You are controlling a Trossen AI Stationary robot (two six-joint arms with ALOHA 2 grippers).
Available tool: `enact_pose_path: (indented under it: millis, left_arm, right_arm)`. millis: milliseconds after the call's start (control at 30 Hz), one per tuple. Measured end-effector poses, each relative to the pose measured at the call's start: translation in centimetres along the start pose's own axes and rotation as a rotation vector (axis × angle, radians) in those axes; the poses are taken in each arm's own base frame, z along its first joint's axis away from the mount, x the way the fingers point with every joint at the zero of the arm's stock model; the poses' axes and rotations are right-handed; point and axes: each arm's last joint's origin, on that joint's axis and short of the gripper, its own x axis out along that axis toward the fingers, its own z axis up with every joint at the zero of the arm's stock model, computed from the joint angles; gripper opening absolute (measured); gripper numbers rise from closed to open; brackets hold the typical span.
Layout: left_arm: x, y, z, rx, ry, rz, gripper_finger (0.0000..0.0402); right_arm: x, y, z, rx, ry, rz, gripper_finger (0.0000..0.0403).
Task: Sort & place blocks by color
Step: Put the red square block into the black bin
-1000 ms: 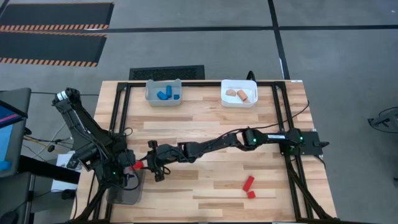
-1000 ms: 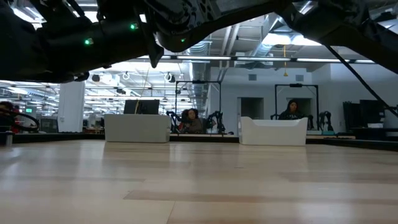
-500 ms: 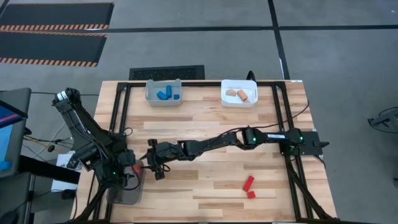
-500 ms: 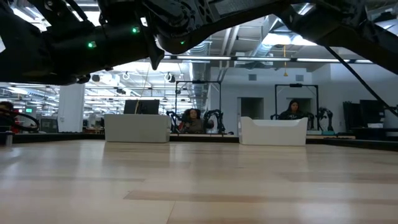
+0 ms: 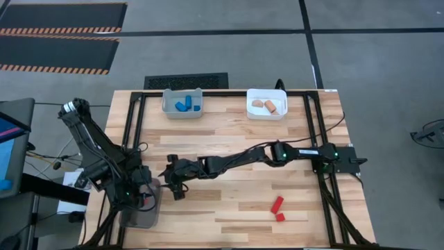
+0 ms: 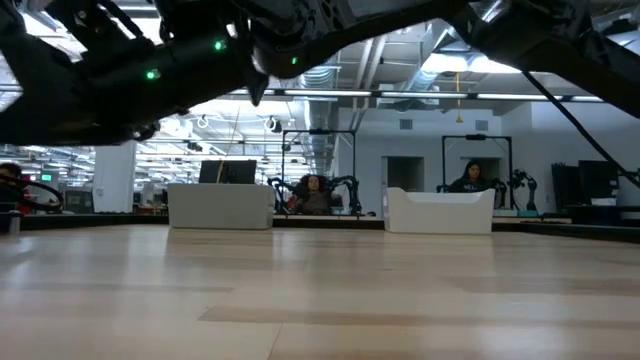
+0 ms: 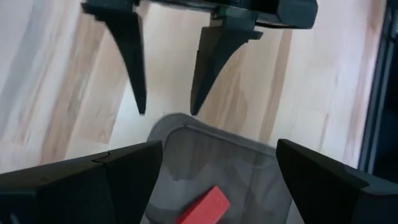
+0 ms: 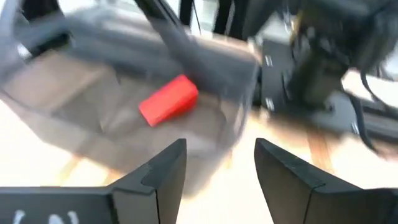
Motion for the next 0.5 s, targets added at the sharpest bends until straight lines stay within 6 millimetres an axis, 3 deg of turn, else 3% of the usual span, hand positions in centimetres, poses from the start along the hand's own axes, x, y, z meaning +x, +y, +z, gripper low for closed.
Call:
enact_pose_path:
  millis: [167,367,500]
  left_arm:
    - [0.4,-0.6,-0.4,0.010,-0.079,0.039,0.0304]
    - [0.9,-1.4,-0.7,0.034,-0.235,0.086,0.0304]
    - [1.7,-2.3,-0.7,0.024,-0.414,0.065,0.0304]
  right_arm:
    - [-2.0,1.0,1.5,-0.030,0.174,0.032,0.0190]
    - [-4.0,3.0,3.3,-0.074,0.261,0.092,0.0153]
    - [-5.5,4.1,3.2,-0.110,0.403,0.191,0.0124]
